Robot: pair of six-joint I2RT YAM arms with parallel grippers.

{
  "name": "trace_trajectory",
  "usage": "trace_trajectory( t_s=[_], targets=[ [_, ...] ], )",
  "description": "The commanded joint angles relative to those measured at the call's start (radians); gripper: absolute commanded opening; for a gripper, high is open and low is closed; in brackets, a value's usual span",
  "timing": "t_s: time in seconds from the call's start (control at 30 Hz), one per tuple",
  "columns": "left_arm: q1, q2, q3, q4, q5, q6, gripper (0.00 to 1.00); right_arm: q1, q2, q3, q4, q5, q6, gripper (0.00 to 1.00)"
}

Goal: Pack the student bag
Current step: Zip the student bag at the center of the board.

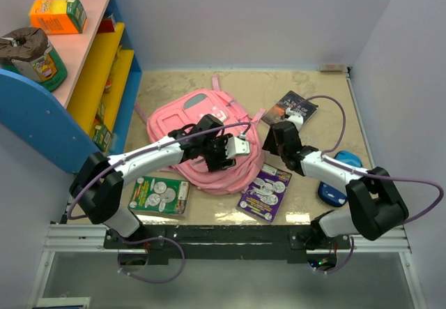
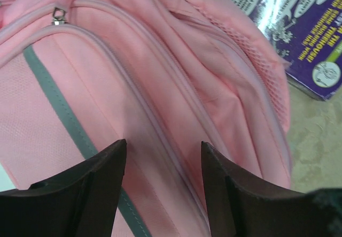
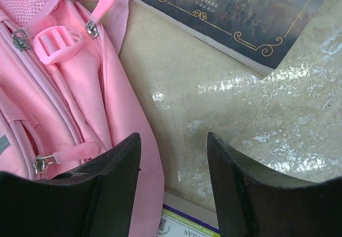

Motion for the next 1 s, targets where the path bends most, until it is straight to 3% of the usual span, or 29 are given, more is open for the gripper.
trace_trajectory(
  t_s=[0.0, 0.1, 0.2, 0.27, 0.3, 0.37, 0.57, 0.73, 0.83, 0.97],
  targets=[
    [-0.002, 0.025, 0.034, 0.126, -0.118, -0.133, 0.61, 0.004, -0.041, -0.007, 0.026, -0.018, 0.014, 0.55],
    [-0.013, 0.062, 0.050, 0.132, -0.137, -0.144, 0.59, 0.002, -0.056, -0.001, 0.020, -0.024, 0.015, 0.55],
    [-0.022, 0.092, 0.037, 0.154, -0.142, -0.118, 0.49, 0.002, -0.061, 0.013, 0.004, -0.024, 0.011, 0.55],
    [-0.024, 0.114, 0.028, 0.172, -0.147, -0.095, 0.28, 0.004, -0.066, 0.019, -0.001, -0.024, 0.012, 0.55],
    [-0.024, 0.123, 0.031, 0.172, -0.150, -0.071, 0.13, 0.004, -0.069, 0.022, -0.006, -0.023, 0.012, 0.55],
    [-0.022, 0.128, 0.054, 0.166, -0.145, -0.037, 0.00, 0.002, -0.081, 0.034, -0.013, -0.024, 0.014, 0.55],
    [-0.027, 0.033, 0.195, 0.099, -0.079, 0.227, 0.00, 0.002, -0.102, 0.054, -0.027, -0.006, 0.004, 0.54],
    [-0.042, 0.033, 0.356, -0.153, -0.075, 0.492, 0.00, 0.004, -0.132, 0.050, -0.021, 0.026, 0.004, 0.54],
    [-0.039, -0.039, 0.294, -0.194, -0.094, 0.571, 0.00, 0.002, -0.165, 0.054, -0.013, 0.037, -0.019, 0.54],
    [0.019, -0.131, 0.166, -0.188, -0.095, 0.563, 0.00, 0.001, -0.173, 0.064, 0.008, 0.049, -0.100, 0.55]
  ],
)
